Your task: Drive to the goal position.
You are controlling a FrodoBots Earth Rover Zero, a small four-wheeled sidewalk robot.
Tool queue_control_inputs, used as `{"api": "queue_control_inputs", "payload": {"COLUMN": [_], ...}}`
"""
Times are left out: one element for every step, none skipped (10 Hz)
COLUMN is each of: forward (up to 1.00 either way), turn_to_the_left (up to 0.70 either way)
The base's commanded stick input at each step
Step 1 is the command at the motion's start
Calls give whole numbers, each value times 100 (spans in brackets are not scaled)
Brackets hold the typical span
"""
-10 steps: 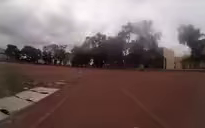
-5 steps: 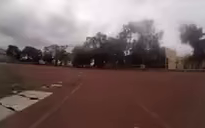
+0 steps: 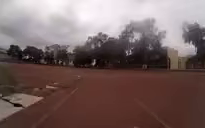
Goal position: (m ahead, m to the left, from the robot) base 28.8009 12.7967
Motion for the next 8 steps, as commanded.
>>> {"api": "queue_control_inputs", "payload": {"forward": [100, 100, 100, 100, 100, 100, 100, 100], "turn_to_the_left": [0, 0, 0, 0, 0, 0, 0, 0]}}
